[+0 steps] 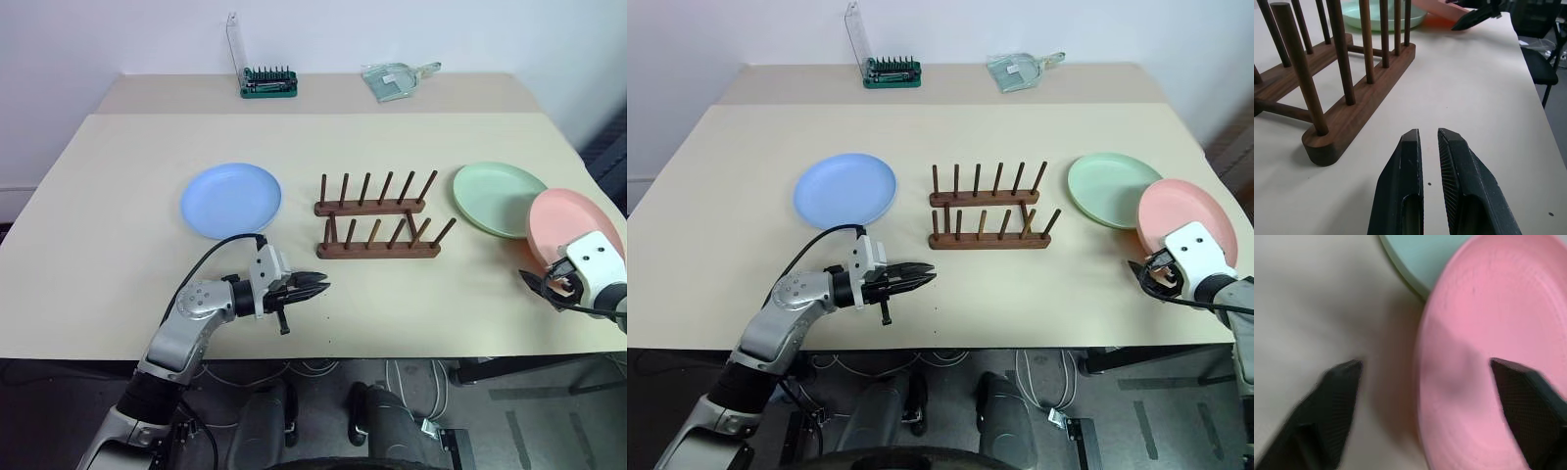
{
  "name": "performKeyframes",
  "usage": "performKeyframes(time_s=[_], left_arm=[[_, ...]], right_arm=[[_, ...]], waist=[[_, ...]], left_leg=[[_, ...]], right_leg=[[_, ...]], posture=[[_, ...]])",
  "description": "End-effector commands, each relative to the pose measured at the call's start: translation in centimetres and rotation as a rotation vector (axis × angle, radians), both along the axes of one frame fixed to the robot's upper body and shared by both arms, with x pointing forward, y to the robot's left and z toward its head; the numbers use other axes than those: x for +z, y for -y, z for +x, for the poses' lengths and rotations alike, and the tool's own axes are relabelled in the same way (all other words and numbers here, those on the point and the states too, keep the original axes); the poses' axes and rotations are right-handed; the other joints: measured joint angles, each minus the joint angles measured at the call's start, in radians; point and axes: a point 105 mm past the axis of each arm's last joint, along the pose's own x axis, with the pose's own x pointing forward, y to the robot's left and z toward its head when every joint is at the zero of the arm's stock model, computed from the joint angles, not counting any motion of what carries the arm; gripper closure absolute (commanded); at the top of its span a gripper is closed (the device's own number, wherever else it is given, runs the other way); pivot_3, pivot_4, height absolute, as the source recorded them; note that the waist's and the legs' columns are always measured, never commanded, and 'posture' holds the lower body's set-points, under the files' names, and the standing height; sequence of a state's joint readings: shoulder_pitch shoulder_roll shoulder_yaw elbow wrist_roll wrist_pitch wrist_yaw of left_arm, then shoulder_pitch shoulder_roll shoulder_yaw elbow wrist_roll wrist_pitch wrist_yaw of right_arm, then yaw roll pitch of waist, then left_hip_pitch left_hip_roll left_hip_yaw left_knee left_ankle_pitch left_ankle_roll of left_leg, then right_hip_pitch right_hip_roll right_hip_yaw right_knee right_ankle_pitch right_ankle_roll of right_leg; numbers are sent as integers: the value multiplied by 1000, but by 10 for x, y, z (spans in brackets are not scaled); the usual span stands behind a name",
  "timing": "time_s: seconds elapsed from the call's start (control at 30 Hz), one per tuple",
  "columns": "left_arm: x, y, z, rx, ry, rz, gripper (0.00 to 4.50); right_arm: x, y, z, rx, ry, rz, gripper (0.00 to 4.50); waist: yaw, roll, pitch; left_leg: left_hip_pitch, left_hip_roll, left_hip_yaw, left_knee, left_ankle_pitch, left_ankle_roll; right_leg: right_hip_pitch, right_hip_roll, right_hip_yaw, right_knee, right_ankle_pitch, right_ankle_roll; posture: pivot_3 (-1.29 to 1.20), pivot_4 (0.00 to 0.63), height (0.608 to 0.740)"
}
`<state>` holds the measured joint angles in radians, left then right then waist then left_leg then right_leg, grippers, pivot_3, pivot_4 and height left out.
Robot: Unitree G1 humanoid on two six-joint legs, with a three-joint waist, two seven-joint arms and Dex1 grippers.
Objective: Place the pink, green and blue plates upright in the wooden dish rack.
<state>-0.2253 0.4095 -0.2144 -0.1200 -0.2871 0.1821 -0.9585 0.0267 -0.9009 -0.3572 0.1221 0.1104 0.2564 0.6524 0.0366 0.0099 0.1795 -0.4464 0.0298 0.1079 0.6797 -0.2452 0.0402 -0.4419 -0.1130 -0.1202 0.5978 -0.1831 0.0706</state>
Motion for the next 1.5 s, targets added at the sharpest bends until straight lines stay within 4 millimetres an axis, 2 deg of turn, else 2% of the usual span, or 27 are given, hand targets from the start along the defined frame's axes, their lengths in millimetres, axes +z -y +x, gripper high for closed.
performKeyframes(time_s=[0.03,0.17,0.43,0.57,0.6,0.67,0.73,0.83,0.93,1.07,1.27,1.5], left_arm=[[3,0,-2,2,22,-20,3921],[1,0,-3,1,19,-22,3921],[1,6,-3,-23,7,-26,3921],[3,8,0,-25,10,-27,3921],[4,8,1,-26,12,-26,3921],[6,9,3,-26,20,-23,3921],[8,10,4,-26,24,-23,3921],[9,9,6,-20,28,-24,3921],[10,8,6,-18,30,-26,3921],[11,-4,5,26,38,-26,3921],[17,-12,0,56,47,-36,3921],[27,-18,-5,70,54,-41,3921]], right_arm=[[12,-1,3,10,52,-18,2332],[16,-2,1,14,61,-20,4472],[32,-5,-6,16,104,-60,4472],[52,-9,-5,33,167,-133,4472],[70,-15,-1,56,222,-148,4472],[113,-37,5,149,360,-130,4472],[149,-74,7,305,471,5,4472],[176,-116,1,512,507,219,4472],[185,-132,-3,598,501,304,4472],[215,-174,-11,868,480,749,4472],[210,-173,-4,870,399,985,4472],[190,-162,3,827,324,1105,4472]], waist=[[0,0,0],[0,0,0],[0,0,0],[0,0,0],[0,0,0],[-6,3,1],[-19,4,1],[-25,2,2],[-18,0,2],[-31,0,3],[-20,0,3],[-24,0,3]], left_leg=[[0,0,0,0,0,1],[0,0,0,0,0,1],[0,0,0,0,-1,-1],[0,0,0,0,-1,-1],[0,0,0,0,-1,-1],[0,0,0,0,-1,-1],[0,0,1,0,-1,-1],[1,2,0,0,1,1],[1,2,-3,0,1,1],[-2,-1,0,1,0,3],[-2,0,0,1,0,2],[-4,-1,1,1,-1,4]], right_leg=[[0,0,0,0,0,0],[0,0,0,0,0,0],[0,0,0,0,0,0],[0,0,0,0,0,0],[0,0,0,0,0,0],[0,0,0,0,0,0],[-1,0,1,0,0,0],[0,2,0,2,0,0],[1,2,-1,1,0,0],[-1,-4,-1,-1,2,1],[-1,-4,-3,-1,4,-2],[-1,-5,-3,-1,5,-1]], posture=[[0,150,740],[0,150,740],[0,150,740],[0,150,740],[0,150,740],[0,150,740],[0,150,740],[0,150,740],[0,150,740],[0,150,740],[0,150,740],[0,150,740]])
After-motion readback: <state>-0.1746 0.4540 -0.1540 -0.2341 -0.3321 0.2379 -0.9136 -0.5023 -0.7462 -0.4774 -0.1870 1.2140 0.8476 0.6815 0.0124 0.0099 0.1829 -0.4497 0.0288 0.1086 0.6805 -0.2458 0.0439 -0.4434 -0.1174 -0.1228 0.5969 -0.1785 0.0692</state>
